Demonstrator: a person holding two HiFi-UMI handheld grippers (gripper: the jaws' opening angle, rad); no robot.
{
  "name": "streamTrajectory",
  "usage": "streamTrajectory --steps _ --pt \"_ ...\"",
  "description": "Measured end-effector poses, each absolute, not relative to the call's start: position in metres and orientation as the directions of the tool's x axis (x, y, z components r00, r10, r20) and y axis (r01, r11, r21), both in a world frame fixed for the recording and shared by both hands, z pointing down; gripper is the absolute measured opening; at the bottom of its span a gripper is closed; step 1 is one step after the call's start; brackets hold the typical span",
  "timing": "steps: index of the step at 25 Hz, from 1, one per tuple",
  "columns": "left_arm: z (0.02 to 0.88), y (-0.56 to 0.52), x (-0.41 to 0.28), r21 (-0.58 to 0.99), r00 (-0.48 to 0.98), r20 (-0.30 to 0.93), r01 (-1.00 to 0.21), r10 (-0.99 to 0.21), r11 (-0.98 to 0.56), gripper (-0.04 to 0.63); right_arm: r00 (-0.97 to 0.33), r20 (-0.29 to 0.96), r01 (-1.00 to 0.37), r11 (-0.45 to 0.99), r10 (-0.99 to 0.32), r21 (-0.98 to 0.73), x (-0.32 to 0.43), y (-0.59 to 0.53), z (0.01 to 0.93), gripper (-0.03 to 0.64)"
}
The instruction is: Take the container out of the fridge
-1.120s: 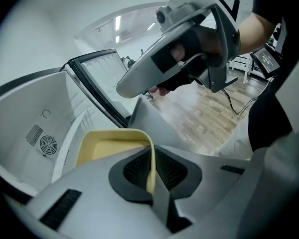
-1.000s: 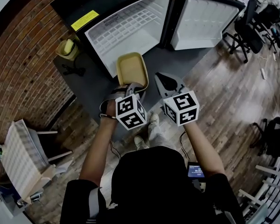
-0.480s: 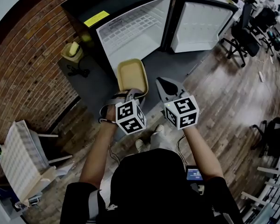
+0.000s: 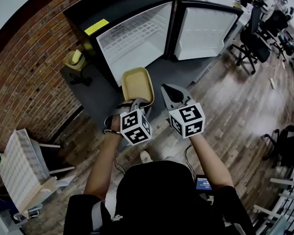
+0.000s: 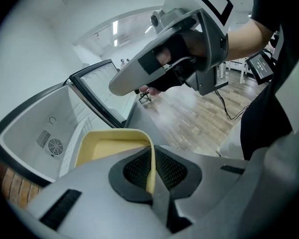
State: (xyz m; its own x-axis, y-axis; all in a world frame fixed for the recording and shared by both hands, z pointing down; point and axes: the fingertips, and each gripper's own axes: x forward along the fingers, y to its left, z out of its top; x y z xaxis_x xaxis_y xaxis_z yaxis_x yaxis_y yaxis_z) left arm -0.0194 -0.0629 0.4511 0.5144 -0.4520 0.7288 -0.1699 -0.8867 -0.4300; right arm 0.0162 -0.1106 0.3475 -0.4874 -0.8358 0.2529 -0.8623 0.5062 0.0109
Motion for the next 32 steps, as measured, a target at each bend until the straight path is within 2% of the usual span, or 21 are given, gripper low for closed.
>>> streamTrajectory --steps 12,32 --pt "0.424 -0.043 0.029 -0.453 0.482 0.710 -0.245 -0.513 -0.857 0.028 -0.538 0.232 -0.828 0.560 -0.810 0.036 0.060 -0.079 0.324 0.040" --pt "0.419 0.020 0.074 -0.485 0.428 0.707 -0.286 -0.563 -0.826 0.028 -0.585 0.197 -0.800 0.600 -0.787 0.020 0.106 -0.015 0.325 0.040"
